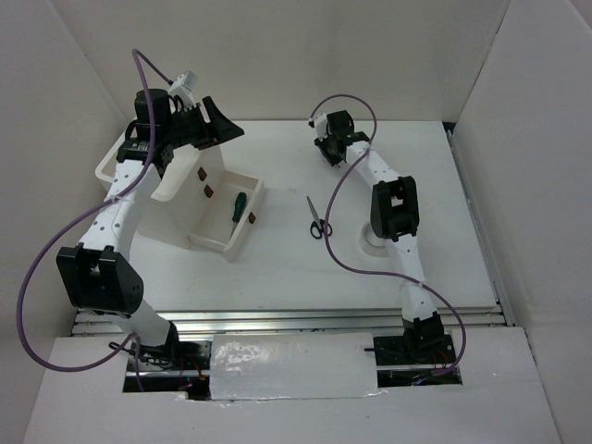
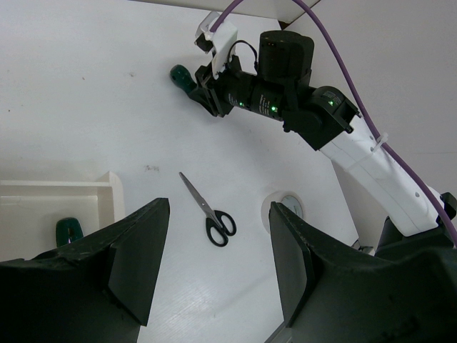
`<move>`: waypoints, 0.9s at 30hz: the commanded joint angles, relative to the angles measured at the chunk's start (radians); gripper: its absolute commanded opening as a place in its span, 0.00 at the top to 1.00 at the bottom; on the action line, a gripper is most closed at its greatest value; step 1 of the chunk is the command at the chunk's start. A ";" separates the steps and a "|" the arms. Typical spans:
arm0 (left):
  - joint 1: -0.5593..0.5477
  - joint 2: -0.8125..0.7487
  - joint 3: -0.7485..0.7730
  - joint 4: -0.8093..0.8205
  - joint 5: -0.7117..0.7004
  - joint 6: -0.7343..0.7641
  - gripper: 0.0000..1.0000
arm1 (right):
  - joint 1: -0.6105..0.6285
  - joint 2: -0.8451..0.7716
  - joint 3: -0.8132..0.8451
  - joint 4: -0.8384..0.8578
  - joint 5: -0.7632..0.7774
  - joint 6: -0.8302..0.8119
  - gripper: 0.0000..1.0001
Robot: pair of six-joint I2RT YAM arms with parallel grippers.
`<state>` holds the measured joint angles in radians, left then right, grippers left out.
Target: Sort the tools into containers
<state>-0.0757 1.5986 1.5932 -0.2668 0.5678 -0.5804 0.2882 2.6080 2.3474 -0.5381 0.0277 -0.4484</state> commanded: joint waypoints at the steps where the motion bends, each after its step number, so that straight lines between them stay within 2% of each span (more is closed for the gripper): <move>1: 0.008 -0.048 -0.004 0.006 0.020 0.008 0.29 | 0.002 -0.048 -0.063 -0.056 -0.061 -0.026 1.00; 18: -0.009 -0.135 -0.029 -0.011 -0.005 0.022 0.28 | 0.040 -0.485 -0.629 -0.117 -0.226 0.100 1.00; 22: -0.012 -0.154 -0.039 0.000 -0.013 0.025 0.28 | 0.037 -0.450 -0.594 -0.137 -0.210 0.135 0.58; 27: -0.013 -0.158 -0.042 -0.011 -0.013 0.027 0.28 | 0.040 -0.349 -0.417 -0.210 -0.175 0.154 0.48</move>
<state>-0.0841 1.4715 1.5570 -0.2928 0.5552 -0.5751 0.3271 2.2189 1.8164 -0.7052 -0.1650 -0.3237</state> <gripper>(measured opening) 0.720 0.504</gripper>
